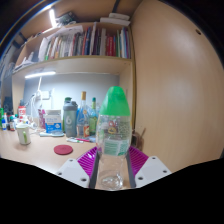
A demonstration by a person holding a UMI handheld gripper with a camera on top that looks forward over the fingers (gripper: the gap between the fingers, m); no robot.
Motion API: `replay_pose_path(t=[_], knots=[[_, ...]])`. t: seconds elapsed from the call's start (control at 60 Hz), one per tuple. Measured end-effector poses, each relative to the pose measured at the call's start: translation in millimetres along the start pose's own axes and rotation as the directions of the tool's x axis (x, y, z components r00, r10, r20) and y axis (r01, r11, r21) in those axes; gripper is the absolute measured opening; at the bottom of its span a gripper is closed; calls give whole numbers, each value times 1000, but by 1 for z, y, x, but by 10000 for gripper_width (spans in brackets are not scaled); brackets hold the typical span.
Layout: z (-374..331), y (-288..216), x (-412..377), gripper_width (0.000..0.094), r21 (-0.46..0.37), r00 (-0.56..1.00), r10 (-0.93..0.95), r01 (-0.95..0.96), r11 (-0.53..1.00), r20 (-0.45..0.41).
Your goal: Pour water
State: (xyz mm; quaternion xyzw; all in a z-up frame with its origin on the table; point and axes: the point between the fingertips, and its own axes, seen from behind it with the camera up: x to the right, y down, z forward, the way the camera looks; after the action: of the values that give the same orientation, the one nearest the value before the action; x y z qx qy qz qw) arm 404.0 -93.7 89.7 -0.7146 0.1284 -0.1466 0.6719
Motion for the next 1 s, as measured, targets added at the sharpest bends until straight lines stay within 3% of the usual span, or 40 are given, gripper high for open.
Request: replay_pose_path(t=[0.133,0.2,0.317,0.467,0.583,0.717,0.833,0.917,1.0], knots=[[-6,-2,6,417,20,998,53,-53,998,-24],[-5,-1,5,343,14,998,60,-60,998,-29],[-3,-6,-12,342,-1,1000,-17,17,1000,0],[4,-58,-68,343,82,972,-230,226,971,40],[21,-115,-135,342,167,867,-496,484,859,41],[54,-150,-219,341,230,632,-775,753,617,10],[80,-160,-274,338,252,218,-969,950,184,-116],[95,-153,-313,337,237,-101,-968,959,-156,-228],[107,-135,-332,337,228,-307,-922,905,-359,-234]])
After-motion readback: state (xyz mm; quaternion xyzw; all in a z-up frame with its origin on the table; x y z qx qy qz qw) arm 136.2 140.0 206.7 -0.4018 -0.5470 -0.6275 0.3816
